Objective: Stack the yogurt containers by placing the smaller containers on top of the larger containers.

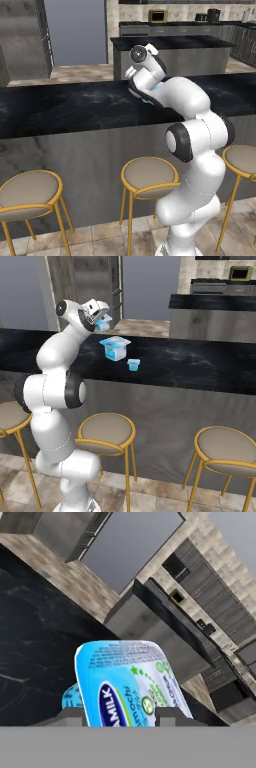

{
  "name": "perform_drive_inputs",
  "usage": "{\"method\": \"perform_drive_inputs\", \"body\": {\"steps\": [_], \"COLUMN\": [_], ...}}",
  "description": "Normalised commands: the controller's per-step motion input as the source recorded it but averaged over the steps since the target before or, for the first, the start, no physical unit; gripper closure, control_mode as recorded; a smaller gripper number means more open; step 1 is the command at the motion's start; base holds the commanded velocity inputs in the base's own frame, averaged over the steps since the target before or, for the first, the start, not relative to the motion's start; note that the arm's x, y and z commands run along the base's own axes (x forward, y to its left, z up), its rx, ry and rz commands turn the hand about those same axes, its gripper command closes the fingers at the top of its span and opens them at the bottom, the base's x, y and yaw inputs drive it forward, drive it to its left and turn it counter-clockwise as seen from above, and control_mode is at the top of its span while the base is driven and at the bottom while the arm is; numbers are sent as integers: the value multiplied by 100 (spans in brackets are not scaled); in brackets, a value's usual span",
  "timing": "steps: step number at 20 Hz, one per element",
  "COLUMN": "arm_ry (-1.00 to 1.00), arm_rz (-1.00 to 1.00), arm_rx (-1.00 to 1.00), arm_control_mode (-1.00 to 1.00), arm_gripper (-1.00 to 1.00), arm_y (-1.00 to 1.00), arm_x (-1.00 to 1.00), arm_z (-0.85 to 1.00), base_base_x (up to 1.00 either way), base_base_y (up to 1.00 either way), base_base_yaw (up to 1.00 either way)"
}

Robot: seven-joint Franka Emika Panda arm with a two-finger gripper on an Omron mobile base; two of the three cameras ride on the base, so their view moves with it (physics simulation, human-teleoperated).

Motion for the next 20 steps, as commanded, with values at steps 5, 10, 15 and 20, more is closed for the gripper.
{"method": "perform_drive_inputs", "body": {"steps": [5,10,15,20], "arm_ry": [0,0,0,0], "arm_rz": [0,0,0,0], "arm_rx": [9,5,4,6], "arm_control_mode": [-100,-100,-100,-100], "arm_gripper": [100,100,100,100], "arm_y": [-1,-15,-31,-34], "arm_x": [-6,-21,-40,-24], "arm_z": [6,0,0,0], "base_base_x": [0,0,0,0], "base_base_y": [0,0,0,0], "base_base_yaw": [0,0,0,0]}}
